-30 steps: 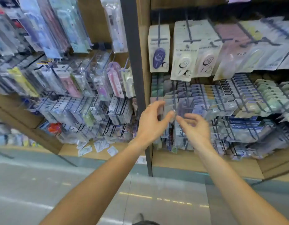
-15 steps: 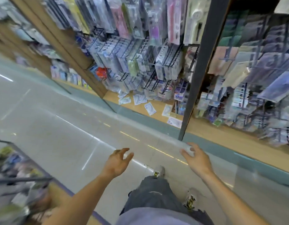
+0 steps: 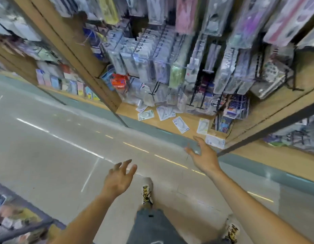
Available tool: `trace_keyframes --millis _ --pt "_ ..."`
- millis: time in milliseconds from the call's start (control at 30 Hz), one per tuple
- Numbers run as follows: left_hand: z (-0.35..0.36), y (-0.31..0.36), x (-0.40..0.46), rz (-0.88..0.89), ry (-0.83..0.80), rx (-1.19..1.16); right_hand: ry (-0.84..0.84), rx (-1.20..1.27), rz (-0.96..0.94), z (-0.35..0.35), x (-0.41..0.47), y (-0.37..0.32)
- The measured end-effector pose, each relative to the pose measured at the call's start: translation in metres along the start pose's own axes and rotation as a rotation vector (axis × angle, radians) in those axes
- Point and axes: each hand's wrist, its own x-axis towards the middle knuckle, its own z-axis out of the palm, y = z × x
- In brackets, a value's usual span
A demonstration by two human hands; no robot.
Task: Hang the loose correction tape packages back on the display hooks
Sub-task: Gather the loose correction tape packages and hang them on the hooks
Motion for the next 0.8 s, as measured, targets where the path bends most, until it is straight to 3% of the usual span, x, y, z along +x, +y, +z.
trace_keyframes --millis 267,567,800 --pt "-0.034 0.093 0.198 0.374 0.075 0.155 0.143 -0.082 0.049 0.07 0.117 -0.008" --pt "0.137 0.073 0.404 0.41 0.142 0.174 0.234 -0.21 -0.03 0.205 0.313 0.144" --pt "0.185 0.125 0.562 0.715 0.497 0.173 0.478 -0.376 -0.261 0.252 0.459 0.195"
